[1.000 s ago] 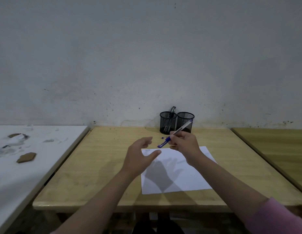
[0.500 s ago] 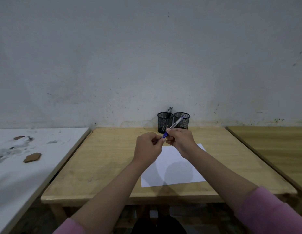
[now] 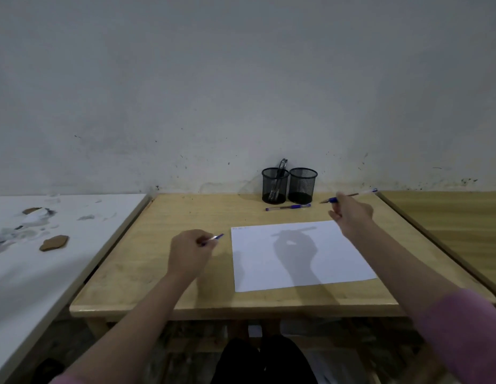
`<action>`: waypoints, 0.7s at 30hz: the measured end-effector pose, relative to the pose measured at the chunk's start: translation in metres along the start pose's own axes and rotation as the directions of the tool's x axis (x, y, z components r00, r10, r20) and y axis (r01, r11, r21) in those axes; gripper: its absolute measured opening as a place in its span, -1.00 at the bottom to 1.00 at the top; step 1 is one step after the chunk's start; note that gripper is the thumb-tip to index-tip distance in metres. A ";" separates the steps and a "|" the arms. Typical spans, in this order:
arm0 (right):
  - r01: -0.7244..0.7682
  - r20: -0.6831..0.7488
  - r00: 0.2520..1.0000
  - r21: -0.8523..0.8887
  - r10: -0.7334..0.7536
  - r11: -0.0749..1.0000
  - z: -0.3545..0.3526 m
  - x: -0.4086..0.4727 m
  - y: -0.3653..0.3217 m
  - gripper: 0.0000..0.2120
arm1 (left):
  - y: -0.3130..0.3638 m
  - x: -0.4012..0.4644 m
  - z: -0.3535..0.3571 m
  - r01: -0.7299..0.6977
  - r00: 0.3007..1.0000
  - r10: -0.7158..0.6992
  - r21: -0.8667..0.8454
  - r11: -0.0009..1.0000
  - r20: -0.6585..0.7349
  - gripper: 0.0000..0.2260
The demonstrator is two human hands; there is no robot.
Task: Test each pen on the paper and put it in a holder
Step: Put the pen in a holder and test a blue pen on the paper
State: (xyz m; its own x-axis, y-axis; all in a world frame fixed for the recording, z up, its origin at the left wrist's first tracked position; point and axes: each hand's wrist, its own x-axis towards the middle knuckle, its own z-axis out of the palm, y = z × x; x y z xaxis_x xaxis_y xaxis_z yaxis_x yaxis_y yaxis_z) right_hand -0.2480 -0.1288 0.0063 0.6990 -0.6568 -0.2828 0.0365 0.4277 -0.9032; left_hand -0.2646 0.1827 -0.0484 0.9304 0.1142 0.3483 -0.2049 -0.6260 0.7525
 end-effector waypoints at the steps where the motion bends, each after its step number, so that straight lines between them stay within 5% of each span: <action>1: -0.008 0.028 1.000 -0.017 0.008 1.000 0.003 -0.002 0.007 -0.81 | -0.012 0.004 0.001 0.045 0.999 -0.045 0.038 0.998 -0.009 -0.91; 7: -0.041 0.166 0.983 -0.194 0.074 0.980 0.017 -0.008 0.046 -0.90 | -0.050 0.012 0.012 0.183 0.983 -0.185 0.247 0.951 -0.018 -0.77; 14: 0.024 0.286 0.956 -0.288 0.062 0.957 0.036 -0.006 0.073 -0.87 | -0.042 0.014 0.027 0.083 0.996 -0.093 0.419 0.904 0.005 -0.52; 21: 0.032 0.312 0.949 -0.261 0.053 0.965 0.060 0.006 0.095 -0.86 | -0.019 0.018 0.068 -0.177 0.973 0.128 0.266 0.947 0.192 -0.49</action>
State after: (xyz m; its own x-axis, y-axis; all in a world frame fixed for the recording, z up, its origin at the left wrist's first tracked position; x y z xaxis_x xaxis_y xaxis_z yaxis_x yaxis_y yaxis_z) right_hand -0.1974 -0.0548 -0.0614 0.8876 -0.4070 -0.2156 -0.1289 0.2299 -0.9646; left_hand -0.2237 0.1445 -0.0947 0.9374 -0.1172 0.3280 -0.2781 -0.8187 0.5024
